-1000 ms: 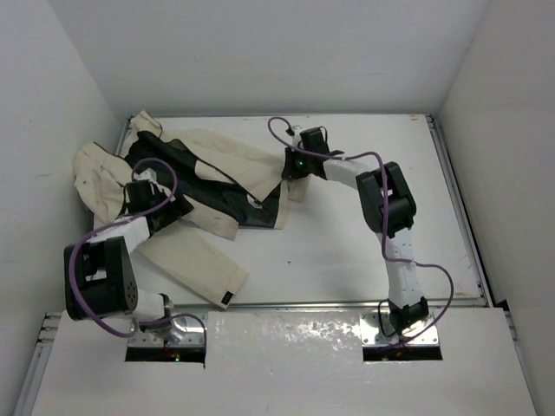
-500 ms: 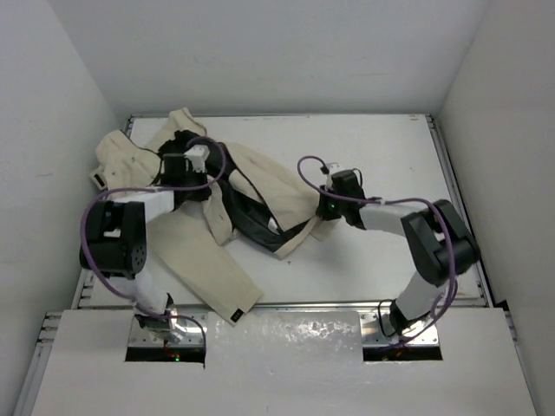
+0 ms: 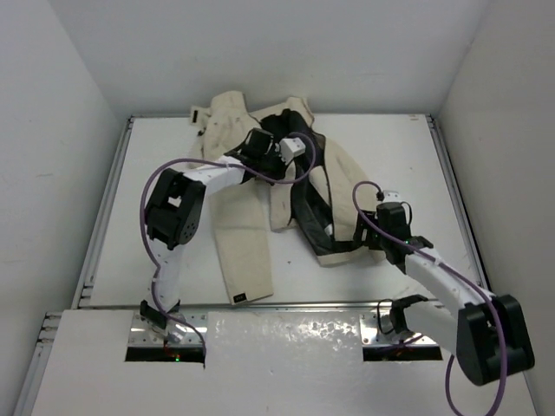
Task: Zip up the jacket
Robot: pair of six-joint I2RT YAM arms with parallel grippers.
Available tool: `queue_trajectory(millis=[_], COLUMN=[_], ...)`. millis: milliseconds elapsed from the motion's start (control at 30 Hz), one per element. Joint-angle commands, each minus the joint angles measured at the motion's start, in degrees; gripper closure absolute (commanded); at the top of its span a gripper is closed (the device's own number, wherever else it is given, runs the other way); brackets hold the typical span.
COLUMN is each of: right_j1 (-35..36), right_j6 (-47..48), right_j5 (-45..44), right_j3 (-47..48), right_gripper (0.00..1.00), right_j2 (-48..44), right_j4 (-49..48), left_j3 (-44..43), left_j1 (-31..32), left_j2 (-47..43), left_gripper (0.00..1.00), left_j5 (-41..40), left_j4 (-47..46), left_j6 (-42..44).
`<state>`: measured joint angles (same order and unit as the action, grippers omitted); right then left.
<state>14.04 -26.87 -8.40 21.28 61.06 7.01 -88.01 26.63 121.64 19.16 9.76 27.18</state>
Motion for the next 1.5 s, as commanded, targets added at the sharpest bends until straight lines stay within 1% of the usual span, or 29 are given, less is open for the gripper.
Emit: queue_trajectory(millis=[0,33,100,133,200,233,267,333,367,400,433,500,567,600,667,700,767,800,833,867,933,1000,1067,1100,1133,1233,1333,1367,1467], right_j1=[-0.85,-2.34,-3.14,-3.06,-2.45,-1.83,-0.87,3.34,4.84,8.07,9.5,11.43,11.53,11.53,11.62,11.88,12.41,12.67,12.85,13.03,13.29,13.29,13.38,13.29,13.29,13.29,13.38,13.29,13.29], right_j6=[5.15,5.86,7.26,7.71,6.76,6.14,5.43,4.46,4.29,4.2,4.02,0.52,-5.19,-7.03,-9.94,-10.04,-9.6,-9.6,-9.6,-9.69,-10.13,-11.09,-11.01,-10.92,-11.09,-12.23,-11.72,-11.36,-10.04], right_j5=[-3.72,-3.12,0.74,2.5,8.19,10.32,10.95,12.44,13.32,16.11,18.14,23.92,26.85,27.91,28.7,29.05,29.41,29.15,28.8,29.06,30.11,31.43,30.99,30.9,30.73,31.25,31.7,31.7,31.61], right_j3=[2.62,5.67,9.81,13.92,16.85,18.17,18.71,20.9,21.87,23.44,23.98,23.9,23.2,22.59,23.19,23.54,24.25,24.51,24.43,24.34,23.55,22.41,22.84,23.63,23.98,23.99,24.69,25.12,26.0], right_gripper=[0.2,0.17,0.17,0.17,0.23,0.3,0.36,0.47,0.56,0.58,0.59,0.6,0.57,0.52,0.51,0.5,0.47,0.45,0.44,0.44,0.43,0.43,0.44,0.45,0.46,0.49,0.59,0.65,0.71], right_j2=[-5.15,-5.68,-5.25,-3.77,-1.83,0.44,1.77,6.41,8.01,9.5,10.91,14.6,18.03,19.09,22.07,22.78,24.01,24.28,24.72,25.25,27.53,30.59,32.71,34.55,35.26,37.11,38.17,38.08,37.21], right_j4=[6.17,7.4,10.83,11.53,10.84,8.66,7.94,6.71,6.53,6.18,4.44,1.71,-3.03,-4.88,-5.25,-4.64,-3.93,-3.41,-3.31,-3.49,-6.2,-9.89,-9.91,-9.91,-10.17,-13.67,-14.83,-14.83,-13.96], left_j3=[1.51,3.87,7.65,9.24,12.14,14.16,14.7,14.8,14.53,14.7,15.4,18.64,21.63,24.96,30.49,32.01,35.95,37.45,38.95,40.79,40.99,39.76,37.31,36.95,36.77,39.66,44.14,44.5,45.29], left_j1=[0.09,0.09,0.17,0.26,0.26,0.26,0.26,-0.35,-0.79,-1.49,-3.24,-5.0,-6.42,-6.33,-6.24,-6.07,-5.98,-6.07,-6.15,-6.15,-6.24,-6.24,-6.24,-6.24,-6.16,-5.63,-5.36,-5.36,-4.14], left_j2=[-6.31,-7.46,-10.88,-12.21,-15.8,-17.04,-18.1,-21.18,-23.45,-24.69,-26.18,-30.84,-35.93,-37.69,-43.99,-46.13,-53.15,-55.35,-58.86,-60.2,-61.43,-60.74,-58.37,-57.49,-56.18,-56.42,-57.74,-57.84,-58.01], left_gripper=[1.0,1.0,1.0,0.84,0.53,0.29,0.22,0.17,0.16,0.16,0.16,0.16,0.14,0.1,0.03,0.0,0.0,0.0,0.0,0.0,0.01,0.02,0.05,0.09,0.11,0.14,0.17,0.18,0.23], left_j5=[1.24,0.71,0.44,1.14,2.37,2.81,2.64,1.85,1.67,1.59,1.76,1.94,0.89,-0.95,-2.19,-2.37,-3.15,-8.12,-10.61,-11.59,-10.81,-10.55,-6.79,-1.98,-0.45,-1.22,-2.81,-2.29,-0.62], left_j4=[5.08,6.23,8.95,9.14,8.44,8.0,7.73,8.17,8.78,9.66,9.84,10.28,10.63,10.37,7.58,6.77,3.71,1.25,-2.95,-3.86,-3.26,-1.15,4.19,5.69,7.1,4.93,0.88,0.79,0.44], left_j6=[-0.19,-1.15,-4.49,-7.11,-9.59,-12.99,-14.42,-18.1,-19.34,-20.66,-23.55,-25.59,-25.25,-22.98,-19.99,-12.58,-2.88,0.56,1.12,1.9,4.55,0.45,0.24,1.11,0.86,-4.23,-7.14,-7.4,-8.72])
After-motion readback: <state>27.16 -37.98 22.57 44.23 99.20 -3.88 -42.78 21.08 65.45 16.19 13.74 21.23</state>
